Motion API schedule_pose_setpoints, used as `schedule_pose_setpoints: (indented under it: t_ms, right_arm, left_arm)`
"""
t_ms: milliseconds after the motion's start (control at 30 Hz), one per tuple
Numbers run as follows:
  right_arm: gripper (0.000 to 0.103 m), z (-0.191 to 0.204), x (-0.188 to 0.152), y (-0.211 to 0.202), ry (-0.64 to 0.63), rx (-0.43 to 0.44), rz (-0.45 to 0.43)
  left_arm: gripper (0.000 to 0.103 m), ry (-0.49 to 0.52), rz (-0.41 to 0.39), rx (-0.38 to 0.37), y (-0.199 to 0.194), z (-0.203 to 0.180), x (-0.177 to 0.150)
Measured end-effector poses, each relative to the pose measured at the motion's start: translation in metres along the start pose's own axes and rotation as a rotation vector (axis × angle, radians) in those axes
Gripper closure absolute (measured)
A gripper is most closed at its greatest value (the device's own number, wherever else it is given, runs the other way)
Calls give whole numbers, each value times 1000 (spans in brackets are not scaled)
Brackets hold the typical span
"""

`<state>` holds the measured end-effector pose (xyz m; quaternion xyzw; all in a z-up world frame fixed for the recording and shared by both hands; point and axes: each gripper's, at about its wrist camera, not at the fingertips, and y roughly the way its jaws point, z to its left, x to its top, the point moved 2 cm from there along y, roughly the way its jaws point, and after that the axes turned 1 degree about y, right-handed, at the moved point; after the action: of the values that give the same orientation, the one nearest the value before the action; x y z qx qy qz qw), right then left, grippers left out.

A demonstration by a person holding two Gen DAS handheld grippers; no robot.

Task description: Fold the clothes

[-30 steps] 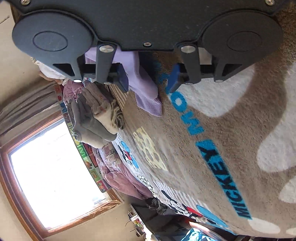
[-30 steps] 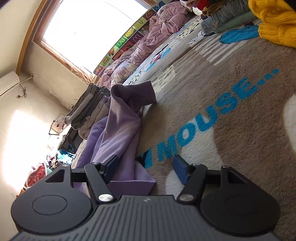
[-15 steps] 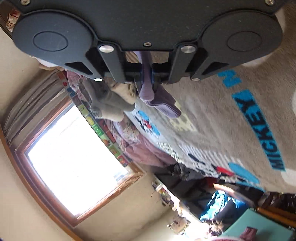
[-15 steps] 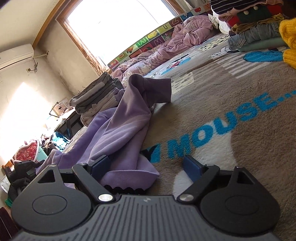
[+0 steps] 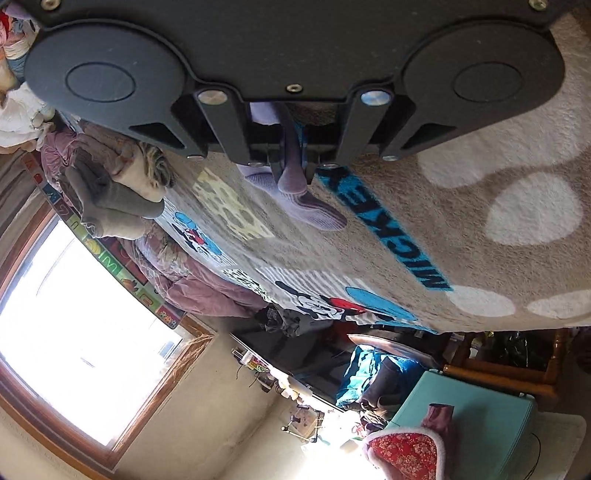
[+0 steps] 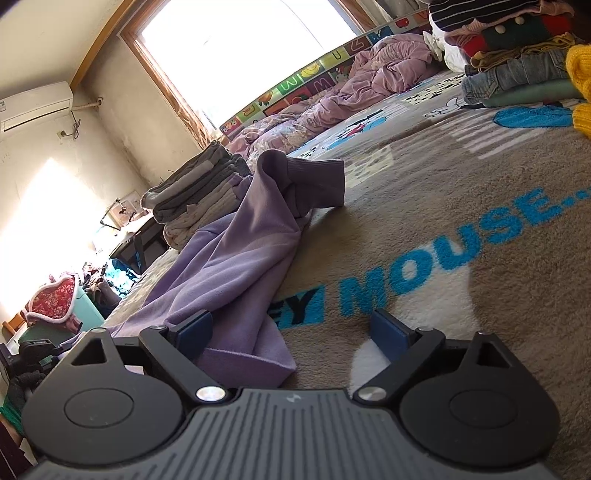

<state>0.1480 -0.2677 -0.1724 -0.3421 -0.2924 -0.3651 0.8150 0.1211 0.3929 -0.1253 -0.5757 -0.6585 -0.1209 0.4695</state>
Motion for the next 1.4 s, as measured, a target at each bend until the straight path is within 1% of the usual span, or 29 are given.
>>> schedule_pose_setpoints:
  t_ms: [67,100,133,167,233,300,333,367,400,433,467,533,567,633,733,767,800,833,867,900,967,1033,1100,1133,1200,1267,1333,1367,1400]
  right_arm:
    - [11,0,0,0,-2,1,4]
    - [11,0,1,-1,-1,2,7]
    - [12,0,1,-2,0,4,11]
    - [12,0,2,-3,3,6,15]
    - [12,-2,2,-4,13,12,16]
    - [12,-1,2,-4,15,9,14]
    - [12,0,2,-4,13,4,14]
    - [12,1,2,-5,16,-3,15]
    - [13,2,3,-7,27,-10,14]
    - [13,3,4,-11,43,-18,10]
    - [13,6,4,-18,58,-28,2]
    - [15,15,2,-34,54,-43,-18]
    - [17,21,1,-41,44,-34,-22]
    - [24,40,-5,-49,-22,-23,6]
    - [30,69,-18,-43,-142,-35,100]
    - [31,77,-23,-39,-161,-36,128]
    - [32,82,-27,-35,-157,-39,148]
    - [33,83,-30,-32,-135,-43,167]
    - [33,83,-33,-29,-112,-51,181]
    - [36,84,-34,-30,-118,-77,180]
    - [36,92,-36,-35,-210,-148,152]
    - [36,110,-39,-44,-368,-137,120]
    - [36,131,-47,-50,-588,-102,107]
    - [37,140,-51,-51,-674,-85,115]
    - [37,149,-61,-47,-761,-62,160]
    - [37,156,-73,-40,-832,-41,199]
    - [37,161,-86,-30,-909,-41,258]
    - [37,163,-90,-26,-946,-60,270]
    - [37,164,-93,-25,-971,-78,268]
  left_arm:
    - [97,-18,12,25,6,2,-1]
    - [97,-33,2,18,3,2,1]
    - [97,-33,-13,13,-3,-2,3]
    - [97,-7,-11,30,-5,-7,4]
    - [93,68,43,108,4,-10,0]
    - [81,99,118,185,18,-6,-8]
    - [79,107,95,208,13,-8,-6]
    - [74,121,68,236,7,-11,-4]
    - [67,170,27,279,-3,-19,-2]
    - [65,222,-6,303,-12,-27,-1]
    - [64,257,-28,300,-21,-35,1]
    - [64,308,-46,195,-40,-56,1]
    - [61,356,-29,113,-49,-72,-4]
    - [60,454,11,-56,-66,-104,-15]
    - [52,627,149,-373,-95,-151,-56]
    - [49,698,180,-462,-107,-165,-73]
    - [45,784,205,-529,-119,-176,-90]
    - [44,871,230,-592,-131,-186,-107]
    - [44,958,257,-633,-141,-195,-127]
    - [44,1017,282,-660,-148,-200,-143]
    - [43,1142,307,-700,-160,-206,-172]
    - [43,1266,302,-700,-164,-207,-193]
    - [43,1386,286,-676,-163,-206,-211]
    - [43,1434,263,-656,-160,-204,-217]
    - [43,1546,197,-628,-156,-198,-232]
    - [44,1700,139,-614,-154,-187,-247]
    - [45,1773,60,-619,-154,-181,-250]
    - [60,1764,49,-601,-150,-183,-247]
    - [78,1752,38,-587,-147,-184,-244]
